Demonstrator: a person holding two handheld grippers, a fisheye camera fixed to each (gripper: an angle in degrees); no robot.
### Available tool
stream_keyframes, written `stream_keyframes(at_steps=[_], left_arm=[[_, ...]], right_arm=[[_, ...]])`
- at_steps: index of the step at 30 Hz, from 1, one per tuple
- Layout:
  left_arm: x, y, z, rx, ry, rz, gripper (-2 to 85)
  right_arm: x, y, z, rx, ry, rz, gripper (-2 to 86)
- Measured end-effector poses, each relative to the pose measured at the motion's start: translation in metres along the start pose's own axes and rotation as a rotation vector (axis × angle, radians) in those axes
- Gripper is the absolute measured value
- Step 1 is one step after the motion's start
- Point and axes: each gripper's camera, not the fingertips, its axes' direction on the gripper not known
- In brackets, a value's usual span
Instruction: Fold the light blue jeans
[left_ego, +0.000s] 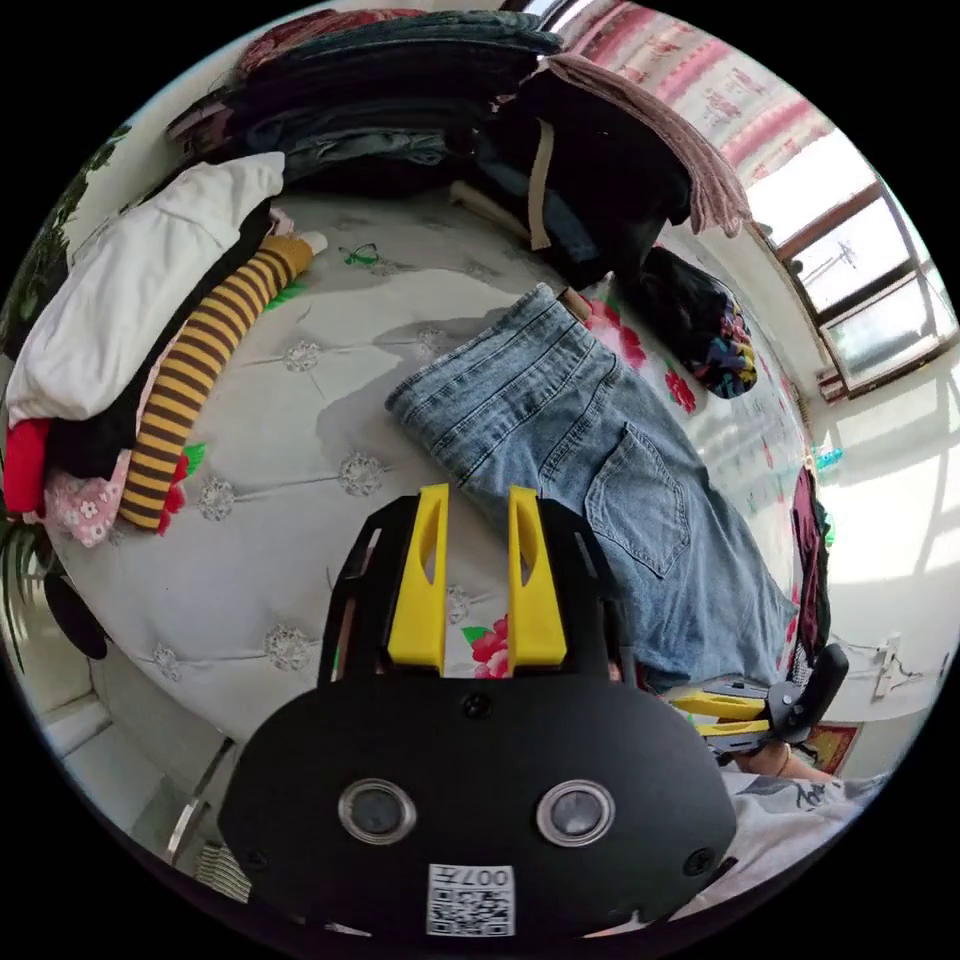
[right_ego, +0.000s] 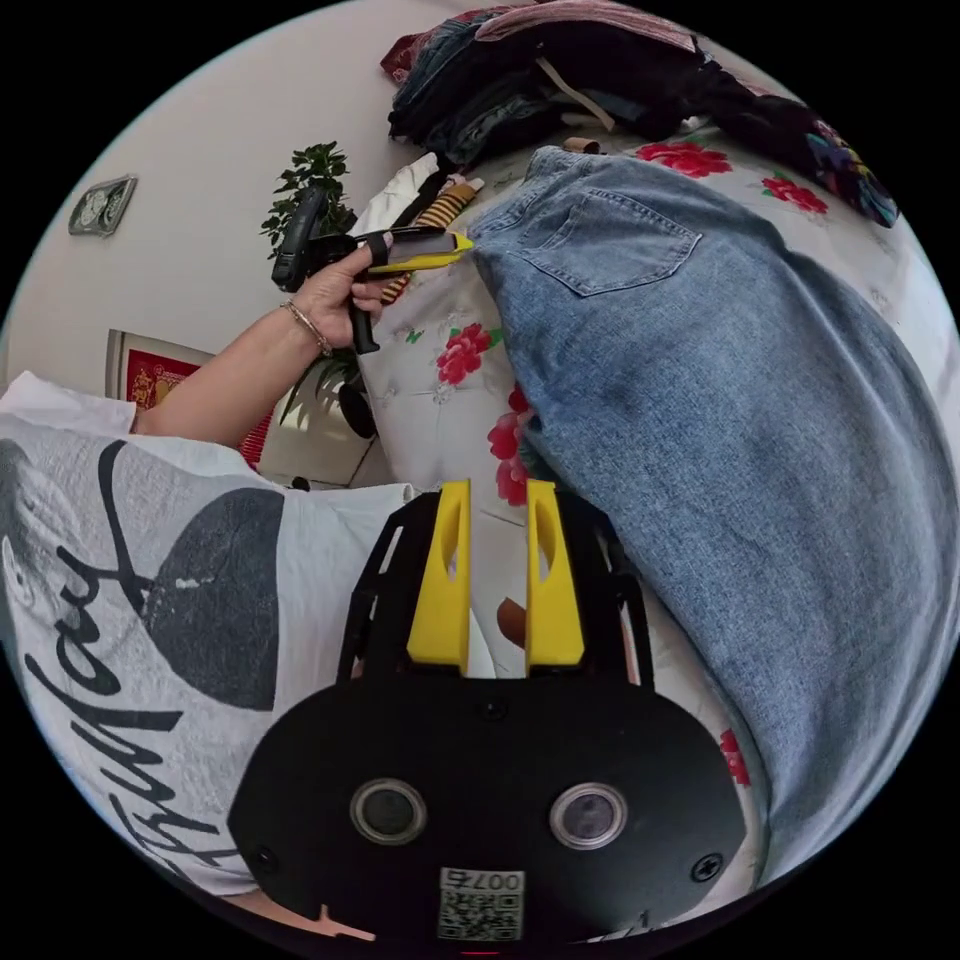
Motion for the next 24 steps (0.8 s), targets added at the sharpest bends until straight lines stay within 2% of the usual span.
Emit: stream_keyframes(at_steps=[2, 5, 8, 12, 18, 21, 24], left_arm=[[-0.027, -0.016, 0.006, -0.019, 0.121, -0.147, 11.7], [-0.033, -0.037, 0.008, -0.029, 0.145, -0.214, 10.7], [-0.018, -0.058, 0.004, -0.052, 0.102, -0.165, 7.0], [-0.019, -0.081, -0.003, -0.074, 0.091, -0.125, 4.6], [-0.005, -0.098, -0.012, -0.089, 0.018, 0.043, 4.7], [-0.016, -0.093, -0.017, -0.058, 0.082, -0.014, 5.1], [-0.019, -0.087, -0.026, -0.052, 0.083, -0.027, 5.0]], right_arm=[[0.004, -0.012, 0.005, -0.004, 0.038, 0.020, 3.7], [0.010, -0.021, 0.013, -0.042, 0.083, 0.071, 2.8], [0.010, -0.017, 0.014, -0.057, 0.166, 0.088, 1.1], [0.002, 0.006, 0.002, -0.072, 0.207, -0.048, 0.1], [0.024, 0.029, -0.024, -0.035, 0.122, 0.026, 0.1], [0.027, 0.045, -0.046, -0.034, 0.082, 0.011, 0.5], [0.046, 0.089, -0.100, 0.102, 0.050, 0.101, 1.8]])
